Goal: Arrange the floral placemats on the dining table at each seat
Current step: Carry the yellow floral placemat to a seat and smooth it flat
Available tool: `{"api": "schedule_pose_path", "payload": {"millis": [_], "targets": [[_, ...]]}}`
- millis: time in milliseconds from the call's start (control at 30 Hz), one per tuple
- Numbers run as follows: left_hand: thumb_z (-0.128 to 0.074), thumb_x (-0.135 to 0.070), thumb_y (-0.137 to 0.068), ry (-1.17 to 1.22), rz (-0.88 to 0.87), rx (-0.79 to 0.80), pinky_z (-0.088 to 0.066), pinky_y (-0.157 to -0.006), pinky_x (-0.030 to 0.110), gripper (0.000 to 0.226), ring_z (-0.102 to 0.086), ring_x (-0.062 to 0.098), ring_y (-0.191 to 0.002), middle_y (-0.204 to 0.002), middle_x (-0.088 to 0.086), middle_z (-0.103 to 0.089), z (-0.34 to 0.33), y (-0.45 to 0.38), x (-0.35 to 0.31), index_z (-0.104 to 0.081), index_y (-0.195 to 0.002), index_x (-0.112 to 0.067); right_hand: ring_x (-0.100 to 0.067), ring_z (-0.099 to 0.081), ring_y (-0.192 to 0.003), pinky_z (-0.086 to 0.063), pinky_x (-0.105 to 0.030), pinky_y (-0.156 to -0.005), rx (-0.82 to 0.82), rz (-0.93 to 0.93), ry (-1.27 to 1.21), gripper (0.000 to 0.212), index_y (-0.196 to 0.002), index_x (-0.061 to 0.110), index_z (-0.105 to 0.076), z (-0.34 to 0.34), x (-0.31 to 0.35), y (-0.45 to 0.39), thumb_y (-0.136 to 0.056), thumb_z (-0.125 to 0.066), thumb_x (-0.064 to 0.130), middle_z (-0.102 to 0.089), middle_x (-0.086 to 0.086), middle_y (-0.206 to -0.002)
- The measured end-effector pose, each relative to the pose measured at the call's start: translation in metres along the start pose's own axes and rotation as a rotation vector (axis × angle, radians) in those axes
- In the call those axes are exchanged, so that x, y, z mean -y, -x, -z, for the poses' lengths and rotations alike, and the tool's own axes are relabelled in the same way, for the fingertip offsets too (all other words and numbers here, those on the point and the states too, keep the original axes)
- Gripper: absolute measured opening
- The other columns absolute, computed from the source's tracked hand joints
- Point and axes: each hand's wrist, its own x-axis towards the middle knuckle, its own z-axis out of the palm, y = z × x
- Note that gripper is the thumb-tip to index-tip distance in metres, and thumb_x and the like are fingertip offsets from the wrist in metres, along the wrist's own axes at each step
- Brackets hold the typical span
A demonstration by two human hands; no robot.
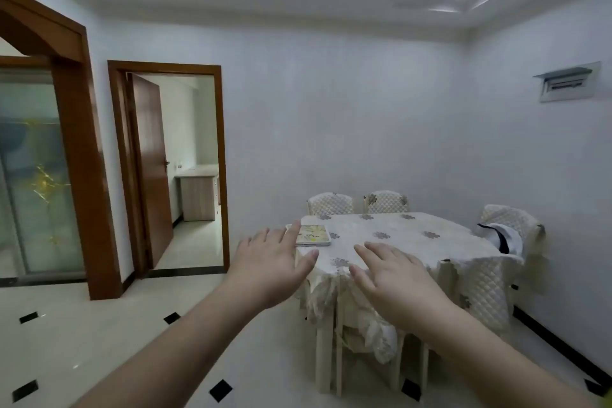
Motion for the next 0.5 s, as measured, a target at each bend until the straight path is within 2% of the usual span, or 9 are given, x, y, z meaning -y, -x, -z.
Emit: {"api": "schedule_pose_path", "payload": {"millis": [200,500], "targets": [[-0.013,-0.068,-0.093,-0.081,-0.029,0.052,-0.015,-0.119,0.047,0.072,-0.011,0.02,-0.149,-0.163,-0.004,-0.015,-0.039,-0.054,-0.011,-0.009,-0.155,-0.03,-0.01,-0.016,-0.145,-0.013,-0.031,-0.115,-0.009,-0.013,0.002,0.054,-0.154,0.028,-0.019,-0.028,-0.042,-0.044,-0.103,-0.021,0.046,-0.023,0.009,-0.158],[-0.012,-0.07,-0.092,-0.115,-0.009,0.061,-0.018,-0.118,0.046,0.071,-0.014,0.017,-0.148,-0.162,-0.006,-0.018,-0.08,-0.15,-0.029,-0.013,-0.154,-0.034,-0.016,-0.016,-0.146,-0.012,-0.038,-0.117,0.012,-0.04,0.037,0.057,-0.155,0.029,-0.014,-0.061,-0.11,-0.146,-0.102,-0.018,0.051,-0.018,0.003,-0.162]]}}
